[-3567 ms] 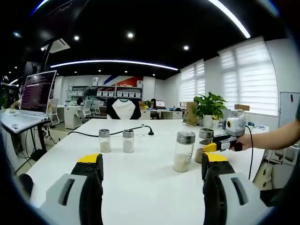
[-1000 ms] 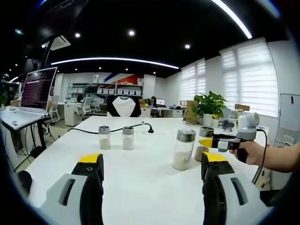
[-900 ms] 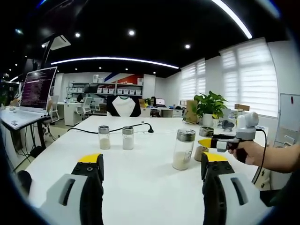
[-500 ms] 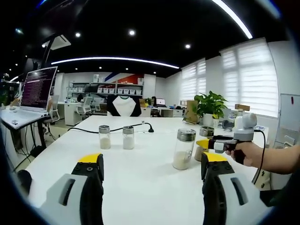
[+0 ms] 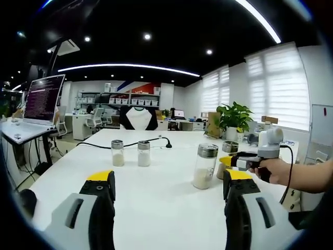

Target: Rotate the seasoning bottle until the label or dispensing opening points toward the visible target arrow and the bottle remains upright within the marked orientation range

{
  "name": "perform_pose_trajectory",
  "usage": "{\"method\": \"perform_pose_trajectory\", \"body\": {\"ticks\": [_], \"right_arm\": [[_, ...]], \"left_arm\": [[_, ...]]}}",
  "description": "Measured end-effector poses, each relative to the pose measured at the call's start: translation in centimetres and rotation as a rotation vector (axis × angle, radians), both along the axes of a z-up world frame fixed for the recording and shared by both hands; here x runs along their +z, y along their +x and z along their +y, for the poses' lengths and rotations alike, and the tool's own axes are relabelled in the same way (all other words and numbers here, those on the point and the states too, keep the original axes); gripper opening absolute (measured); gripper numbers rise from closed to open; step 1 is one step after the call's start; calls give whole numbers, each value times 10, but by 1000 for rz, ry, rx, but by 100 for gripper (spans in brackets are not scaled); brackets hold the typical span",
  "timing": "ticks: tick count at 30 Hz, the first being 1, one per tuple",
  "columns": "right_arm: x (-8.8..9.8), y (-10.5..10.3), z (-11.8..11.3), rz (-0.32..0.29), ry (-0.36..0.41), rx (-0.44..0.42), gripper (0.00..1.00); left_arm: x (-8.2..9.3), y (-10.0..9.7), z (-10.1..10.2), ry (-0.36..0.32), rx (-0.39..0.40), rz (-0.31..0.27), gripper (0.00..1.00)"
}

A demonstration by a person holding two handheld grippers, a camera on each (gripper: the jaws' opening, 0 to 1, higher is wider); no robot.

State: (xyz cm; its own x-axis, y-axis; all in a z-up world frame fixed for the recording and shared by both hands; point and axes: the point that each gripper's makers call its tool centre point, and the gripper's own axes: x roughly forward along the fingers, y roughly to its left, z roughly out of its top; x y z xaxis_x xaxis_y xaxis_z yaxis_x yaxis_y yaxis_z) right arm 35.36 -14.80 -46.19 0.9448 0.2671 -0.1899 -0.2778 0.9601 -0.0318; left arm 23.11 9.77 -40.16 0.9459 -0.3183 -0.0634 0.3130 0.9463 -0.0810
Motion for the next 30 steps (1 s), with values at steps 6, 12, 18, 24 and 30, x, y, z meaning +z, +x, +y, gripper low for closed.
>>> {"method": "perform_pose_trajectory", "body": {"ticks": [6,12,18,24,30], "right_arm": [[0,-1,1,7,-7,6,38],[-1,-1,1,13,-11,14,38],[-1,-2,1,21,-19,22,38],[-1,-2,1,30,-19,24,38],[-1,-2,1,33,-25,38,38]], "left_arm": [[-1,0,-1,-1,-4,3,90],[0,1,-5,-5,-11,0,90],[0,0,-5,-5,-12,1,90],[0,0,-4,-7,-10,1,90],[0,-1,-3,-6,-11,0,90]]}}
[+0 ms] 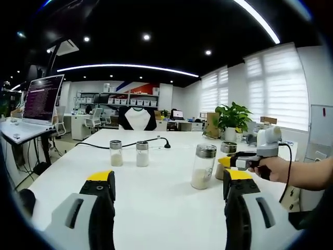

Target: Rotate the seasoning bottle until the label or dispensing opening points toward the visible target arrow and the bottle remains upright within the marked orientation range

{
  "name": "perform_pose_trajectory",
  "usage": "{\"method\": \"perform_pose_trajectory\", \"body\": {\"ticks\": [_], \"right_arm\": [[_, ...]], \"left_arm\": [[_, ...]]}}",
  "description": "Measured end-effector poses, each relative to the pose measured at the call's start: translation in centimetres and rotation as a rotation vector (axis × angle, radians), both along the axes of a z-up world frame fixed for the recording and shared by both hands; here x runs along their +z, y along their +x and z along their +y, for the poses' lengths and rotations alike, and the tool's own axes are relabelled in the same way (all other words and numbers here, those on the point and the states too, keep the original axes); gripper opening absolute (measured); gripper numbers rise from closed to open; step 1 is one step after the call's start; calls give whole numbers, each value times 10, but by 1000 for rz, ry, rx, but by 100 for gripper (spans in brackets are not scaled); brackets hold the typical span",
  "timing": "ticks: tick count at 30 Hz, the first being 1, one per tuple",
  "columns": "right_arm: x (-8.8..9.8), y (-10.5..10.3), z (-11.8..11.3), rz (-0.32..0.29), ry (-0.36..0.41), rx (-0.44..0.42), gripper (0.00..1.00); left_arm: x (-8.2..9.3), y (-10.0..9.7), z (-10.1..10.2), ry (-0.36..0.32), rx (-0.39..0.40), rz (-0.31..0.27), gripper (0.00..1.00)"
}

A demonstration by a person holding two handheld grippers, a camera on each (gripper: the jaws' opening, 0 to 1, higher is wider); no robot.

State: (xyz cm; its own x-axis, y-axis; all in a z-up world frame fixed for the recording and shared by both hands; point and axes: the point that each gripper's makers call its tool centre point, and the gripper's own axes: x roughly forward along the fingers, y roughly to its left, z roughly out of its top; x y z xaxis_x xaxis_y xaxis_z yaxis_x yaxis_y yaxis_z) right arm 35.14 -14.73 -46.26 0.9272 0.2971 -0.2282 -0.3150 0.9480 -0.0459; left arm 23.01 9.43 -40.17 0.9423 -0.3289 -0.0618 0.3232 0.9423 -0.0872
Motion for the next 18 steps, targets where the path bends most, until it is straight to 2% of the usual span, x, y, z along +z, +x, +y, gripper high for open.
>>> {"method": "perform_pose_trajectory", "body": {"ticks": [18], "right_arm": [[-1,-1,2,18,-5,81,38]], "left_arm": [[0,-1,2,4,7,2,90]]}}
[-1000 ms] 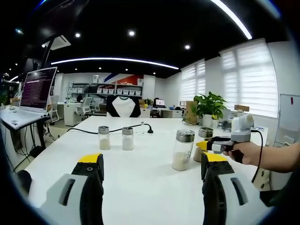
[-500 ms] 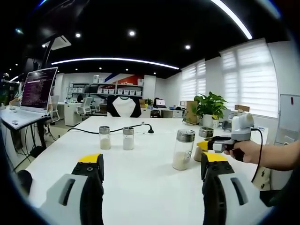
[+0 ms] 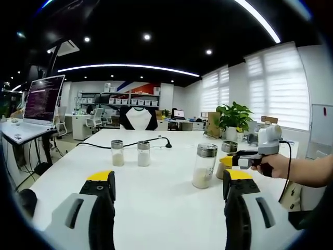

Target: Rotate the seasoning bottle until the label or dispensing opening points toward the visible target arrow and the bottle remains upright within the marked orientation range

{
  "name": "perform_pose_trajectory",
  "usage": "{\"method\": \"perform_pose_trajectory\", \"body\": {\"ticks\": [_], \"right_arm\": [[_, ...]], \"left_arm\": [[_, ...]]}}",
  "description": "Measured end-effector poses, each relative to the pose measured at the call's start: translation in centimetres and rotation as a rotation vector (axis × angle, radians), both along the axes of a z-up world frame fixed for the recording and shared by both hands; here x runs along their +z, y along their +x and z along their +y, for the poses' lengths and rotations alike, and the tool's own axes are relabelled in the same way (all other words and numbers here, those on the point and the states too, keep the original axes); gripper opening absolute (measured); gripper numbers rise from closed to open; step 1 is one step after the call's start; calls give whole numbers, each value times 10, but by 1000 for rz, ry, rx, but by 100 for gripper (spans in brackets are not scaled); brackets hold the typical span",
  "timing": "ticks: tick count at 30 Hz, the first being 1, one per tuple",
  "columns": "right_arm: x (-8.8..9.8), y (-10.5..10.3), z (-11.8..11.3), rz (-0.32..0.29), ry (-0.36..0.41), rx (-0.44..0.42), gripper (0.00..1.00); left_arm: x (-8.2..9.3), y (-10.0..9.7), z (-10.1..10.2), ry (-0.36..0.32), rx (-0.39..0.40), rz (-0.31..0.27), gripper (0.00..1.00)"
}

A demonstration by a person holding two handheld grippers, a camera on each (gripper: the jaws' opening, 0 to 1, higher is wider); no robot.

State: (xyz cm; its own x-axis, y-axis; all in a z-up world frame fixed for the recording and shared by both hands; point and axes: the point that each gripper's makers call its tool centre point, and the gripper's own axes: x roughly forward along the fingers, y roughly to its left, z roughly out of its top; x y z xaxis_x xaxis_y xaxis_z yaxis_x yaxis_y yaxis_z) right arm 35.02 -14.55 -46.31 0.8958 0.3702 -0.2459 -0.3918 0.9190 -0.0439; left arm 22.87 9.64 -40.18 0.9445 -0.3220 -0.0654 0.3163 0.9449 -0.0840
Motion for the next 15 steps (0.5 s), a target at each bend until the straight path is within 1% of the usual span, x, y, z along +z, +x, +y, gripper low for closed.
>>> {"method": "perform_pose_trajectory", "body": {"ticks": [10,15], "right_arm": [[0,-1,1,3,-2,44,38],[0,-2,3,7,-1,84,38]], "left_arm": [[2,-1,0,14,1,-7,90],[3,-2,1,22,1,-10,90]]}}
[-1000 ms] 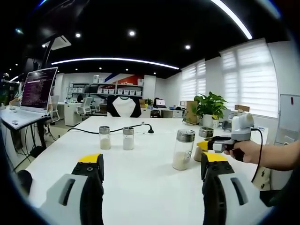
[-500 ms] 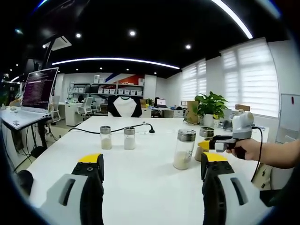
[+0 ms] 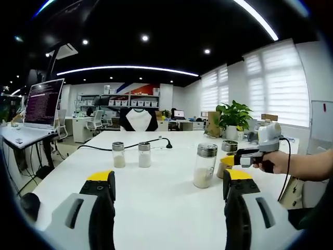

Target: Rotate the seasoning bottle until the label or dispensing opening points toward the visible target arrow and the bottle remains upright within the marked orientation range

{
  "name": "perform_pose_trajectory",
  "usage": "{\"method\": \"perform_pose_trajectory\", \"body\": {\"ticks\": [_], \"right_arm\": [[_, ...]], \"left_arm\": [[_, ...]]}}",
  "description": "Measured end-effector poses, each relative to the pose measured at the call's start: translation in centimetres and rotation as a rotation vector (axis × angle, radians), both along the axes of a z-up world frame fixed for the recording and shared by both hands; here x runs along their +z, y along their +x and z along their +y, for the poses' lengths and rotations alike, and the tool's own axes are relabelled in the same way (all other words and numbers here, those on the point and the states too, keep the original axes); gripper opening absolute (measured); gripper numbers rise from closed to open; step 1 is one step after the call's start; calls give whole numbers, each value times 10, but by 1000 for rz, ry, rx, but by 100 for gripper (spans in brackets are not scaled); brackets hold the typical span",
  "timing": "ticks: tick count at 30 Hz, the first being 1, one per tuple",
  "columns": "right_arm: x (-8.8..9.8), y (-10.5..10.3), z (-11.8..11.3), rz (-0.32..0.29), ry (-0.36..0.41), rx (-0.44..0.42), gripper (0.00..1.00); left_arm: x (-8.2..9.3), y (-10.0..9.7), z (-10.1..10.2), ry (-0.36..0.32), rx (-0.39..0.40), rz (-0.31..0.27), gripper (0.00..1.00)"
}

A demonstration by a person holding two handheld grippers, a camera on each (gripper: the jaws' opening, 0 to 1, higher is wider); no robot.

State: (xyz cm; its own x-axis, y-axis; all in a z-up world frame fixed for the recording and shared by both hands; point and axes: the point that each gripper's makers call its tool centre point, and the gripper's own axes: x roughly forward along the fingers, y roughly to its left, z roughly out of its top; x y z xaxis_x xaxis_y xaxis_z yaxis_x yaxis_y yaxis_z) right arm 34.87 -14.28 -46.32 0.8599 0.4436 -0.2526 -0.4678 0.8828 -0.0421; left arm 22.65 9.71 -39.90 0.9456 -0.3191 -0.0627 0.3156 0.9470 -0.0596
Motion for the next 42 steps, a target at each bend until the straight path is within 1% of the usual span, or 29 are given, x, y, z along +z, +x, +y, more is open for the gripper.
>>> {"method": "perform_pose_trajectory", "body": {"ticks": [6,10,22,31,38,42], "right_arm": [[0,-2,3,8,-3,61,38],[0,-3,4,11,-4,86,38],[0,-7,8,22,16,163,38],[-1,-9,8,35,32,239,38],[-1,-10,10,36,44,316,38],[-1,-11,10,42,43,341,38]], "left_arm": [[0,0,1,-5,2,0,90],[0,0,0,-10,-1,2,90],[1,0,3,-20,3,3,90],[2,0,2,-16,0,1,89],[0,0,2,-18,3,5,89],[0,0,3,-17,5,5,89]]}}
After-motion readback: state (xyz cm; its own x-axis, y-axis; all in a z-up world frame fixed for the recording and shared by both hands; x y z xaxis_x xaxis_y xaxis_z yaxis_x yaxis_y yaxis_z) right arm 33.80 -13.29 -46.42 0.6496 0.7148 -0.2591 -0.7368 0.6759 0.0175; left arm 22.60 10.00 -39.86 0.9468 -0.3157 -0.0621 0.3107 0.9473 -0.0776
